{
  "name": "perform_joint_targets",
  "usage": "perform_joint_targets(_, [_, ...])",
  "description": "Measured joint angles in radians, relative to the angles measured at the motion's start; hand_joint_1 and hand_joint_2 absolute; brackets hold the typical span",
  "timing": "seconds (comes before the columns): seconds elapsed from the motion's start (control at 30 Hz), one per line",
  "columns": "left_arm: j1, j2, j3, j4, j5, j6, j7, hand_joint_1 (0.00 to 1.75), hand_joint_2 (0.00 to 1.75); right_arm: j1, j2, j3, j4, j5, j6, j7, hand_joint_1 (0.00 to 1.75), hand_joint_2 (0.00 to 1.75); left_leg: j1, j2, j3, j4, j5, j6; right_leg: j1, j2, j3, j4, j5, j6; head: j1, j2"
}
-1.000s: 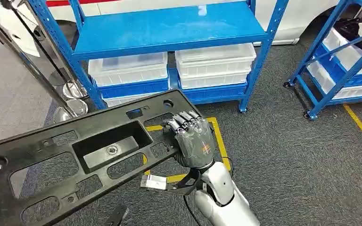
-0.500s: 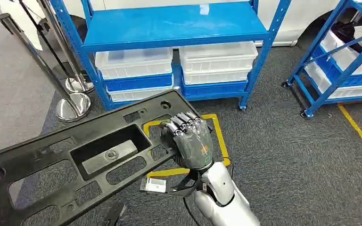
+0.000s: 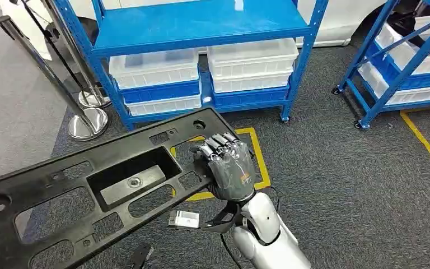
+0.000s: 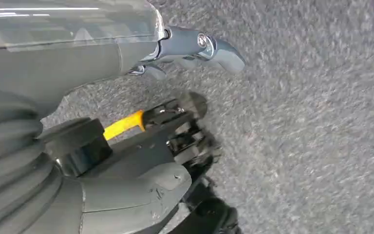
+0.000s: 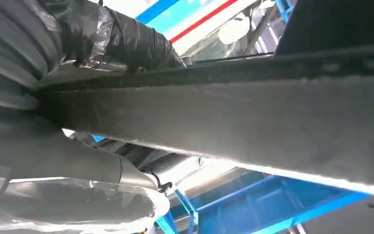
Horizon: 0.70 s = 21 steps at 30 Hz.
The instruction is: Take the parts from the cabinet and place them on the table.
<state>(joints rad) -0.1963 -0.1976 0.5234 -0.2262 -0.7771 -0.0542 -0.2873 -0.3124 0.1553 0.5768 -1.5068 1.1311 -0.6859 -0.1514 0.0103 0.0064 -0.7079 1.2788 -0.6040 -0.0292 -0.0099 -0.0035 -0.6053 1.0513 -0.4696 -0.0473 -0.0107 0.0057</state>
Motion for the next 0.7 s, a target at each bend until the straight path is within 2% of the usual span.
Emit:
perform_joint_targets(0.03, [0.001, 0.000, 0.000, 0.000, 0.000, 0.000, 0.000, 0.00, 1.75, 0.000, 0.000, 0.001, 0.000, 0.000, 0.002, 0.000, 1.75, 1.75, 0.000, 0.000, -0.008, 0.047, -0.012, -0.001, 0.001, 0.000, -0.013, 0.002, 0.008, 0.000, 0.000, 0.000])
perform_joint_targets(0.07, [0.001, 0.000, 0.000, 0.000, 0.000, 0.000, 0.000, 0.00, 1.75, 0.001, 0.000, 0.001, 0.000, 0.000, 0.002, 0.000, 1.75, 1.75, 0.000, 0.000, 0.007, 0.044, 0.003, 0.000, 0.002, 0.000, -0.024, 0.003, 0.015, 0.000, 0.000, 0.000])
perform_joint_targets(0.1, [0.001, 0.000, 0.000, 0.000, 0.000, 0.000, 0.000, 0.00, 1.75, 0.001, -0.001, 0.001, 0.000, 0.000, 0.001, 0.000, 1.75, 1.75, 0.000, 0.000, 0.043, -0.002, 0.035, 0.003, 0.003, 0.000, -0.033, 0.004, 0.022, 0.001, 0.000, 0.000])
perform_joint_targets(0.17, [-0.001, 0.000, 0.000, 0.000, 0.000, 0.000, 0.000, 0.00, 1.75, 0.000, 0.000, 0.002, 0.000, 0.000, 0.000, -0.003, 1.75, 1.75, -0.003, -0.002, 0.155, -0.170, 0.098, 0.017, 0.005, 0.002, -0.041, 0.004, 0.033, 0.005, 0.000, 0.000])
perform_joint_targets(0.2, [-0.003, 0.001, 0.000, 0.000, 0.000, 0.000, -0.001, 0.00, 1.75, 0.000, 0.000, 0.002, -0.002, 0.003, 0.000, -0.004, 1.75, 1.75, -0.008, -0.003, 0.200, -0.252, 0.086, 0.029, 0.005, 0.000, -0.044, 0.004, 0.038, 0.008, 0.000, 0.000])
perform_joint_targets(0.23, [-0.005, 0.001, 0.000, 0.000, 0.000, 0.000, -0.002, 0.00, 1.75, -0.001, -0.001, 0.002, -0.004, 0.005, 0.000, -0.004, 1.75, 1.75, -0.011, -0.003, 0.216, -0.280, 0.084, 0.029, 0.006, 0.000, -0.047, 0.004, 0.045, 0.016, 0.000, 0.000])
perform_joint_targets(0.27, [-0.005, 0.001, 0.000, 0.000, 0.000, 0.000, -0.003, 0.00, 1.75, -0.001, -0.001, 0.003, -0.004, 0.006, 0.000, -0.005, 1.75, 1.75, -0.015, -0.004, 0.210, -0.277, 0.092, 0.032, 0.003, -0.001, -0.046, -0.002, 0.053, 0.023, 0.000, 0.000])
perform_joint_targets(0.33, [-0.004, 0.001, 0.000, 0.000, 0.000, 0.000, -0.003, 0.00, 1.75, -0.001, -0.001, 0.003, -0.006, 0.010, 0.000, -0.006, 1.75, 1.75, -0.018, -0.003, 0.204, -0.287, 0.106, 0.045, 0.002, -0.001, -0.045, -0.013, 0.071, 0.035, 0.000, 0.000])
perform_joint_targets(0.37, [-0.004, 0.000, -0.001, 0.000, 0.000, 0.000, -0.003, 0.00, 1.75, -0.001, -0.001, 0.003, -0.006, 0.016, 0.000, -0.006, 1.75, 1.75, -0.001, 0.000, 0.211, -0.311, 0.127, 0.055, 0.006, 0.001, -0.050, -0.010, 0.066, 0.041, 0.000, 0.000])
perform_joint_targets(0.4, [-0.007, -0.001, -0.001, 0.000, 0.000, 0.000, -0.003, 0.00, 1.75, -0.002, -0.002, 0.003, -0.006, 0.019, -0.001, -0.006, 1.75, 1.75, -0.006, 0.004, 0.204, -0.317, 0.139, 0.060, 0.005, 0.003, -0.060, 0.007, 0.036, 0.046, 0.000, 0.000])
perform_joint_targets(0.43, [-0.009, -0.001, -0.001, 0.000, 0.000, 0.000, -0.003, 0.00, 1.75, -0.002, -0.003, 0.003, -0.006, 0.021, -0.001, -0.006, 1.75, 1.75, -0.006, 0.005, 0.194, -0.318, 0.147, 0.070, 0.004, 0.004, -0.078, 0.055, -0.018, 0.047, 0.000, 0.000])
perform_joint_targets(0.47, [-0.010, -0.001, -0.002, 0.000, 0.000, 0.000, -0.003, 0.00, 1.75, -0.002, -0.005, 0.003, -0.006, 0.021, -0.001, -0.006, 1.75, 1.75, -0.008, 0.005, 0.181, -0.315, 0.155, 0.068, 0.003, 0.004, -0.100, 0.128, -0.071, 0.050, 0.001, 0.000])
perform_joint_targets(0.5, [-0.009, -0.001, -0.002, 0.000, 0.000, 0.000, -0.003, 0.00, 1.75, 0.000, -0.006, 0.003, -0.006, 0.021, -0.001, -0.006, 1.75, 1.75, -0.009, 0.005, 0.169, -0.311, 0.161, 0.068, 0.002, 0.003, -0.124, 0.206, -0.112, 0.052, 0.000, 0.000])
perform_joint_targets(0.53, [-0.007, -0.001, -0.002, 0.000, 0.000, 0.000, -0.003, 0.00, 1.75, 0.000, -0.009, 0.003, -0.006, 0.021, -0.001, -0.006, 1.75, 1.75, -0.009, 0.005, 0.154, -0.305, 0.166, 0.067, 0.002, 0.003, -0.136, 0.259, -0.124, 0.055, 0.000, 0.000])
perform_joint_targets(0.57, [-0.007, -0.001, -0.002, 0.000, 0.000, 0.000, -0.003, 0.00, 1.75, 0.000, -0.011, 0.003, -0.006, 0.022, -0.001, -0.006, 1.75, 1.75, -0.009, 0.006, 0.141, -0.298, 0.171, 0.065, 0.002, 0.003, -0.127, 0.268, -0.110, 0.056, 0.000, 0.000])
perform_joint_targets(0.6, [-0.007, -0.001, -0.002, 0.000, 0.000, 0.000, -0.003, 0.00, 1.75, 0.000, -0.013, 0.003, -0.006, 0.024, -0.001, -0.006, 1.75, 1.75, -0.008, 0.006, 0.127, -0.288, 0.174, 0.064, 0.001, 0.003, -0.099, 0.239, -0.083, 0.056, 0.000, 0.000])
perform_joint_targets(0.63, [-0.007, -0.002, -0.002, 0.000, 0.000, 0.000, -0.003, 0.00, 1.75, 0.000, -0.013, 0.003, -0.006, 0.025, -0.001, -0.006, 1.75, 1.75, -0.008, 0.005, 0.116, -0.279, 0.176, 0.062, -0.001, 0.003, -0.052, 0.176, -0.051, 0.056, 0.001, 0.000])
perform_joint_targets(0.67, [-0.007, -0.002, -0.002, 0.000, 0.000, 0.000, -0.003, 0.00, 1.75, -0.001, -0.013, 0.003, -0.006, 0.027, -0.001, -0.006, 1.75, 1.75, -0.008, 0.005, 0.104, -0.266, 0.176, 0.060, -0.004, 0.002, 0.017, 0.076, -0.024, 0.055, 0.000, 0.000])
perform_joint_targets(0.7, [-0.008, -0.002, -0.003, 0.000, 0.000, 0.000, -0.003, 0.00, 1.75, -0.002, -0.013, 0.004, -0.006, 0.029, -0.001, -0.006, 1.75, 1.75, -0.008, 0.005, 0.094, -0.256, 0.177, 0.056, -0.004, 0.002, 0.049, 0.012, -0.057, 0.053, 0.000, 0.000])
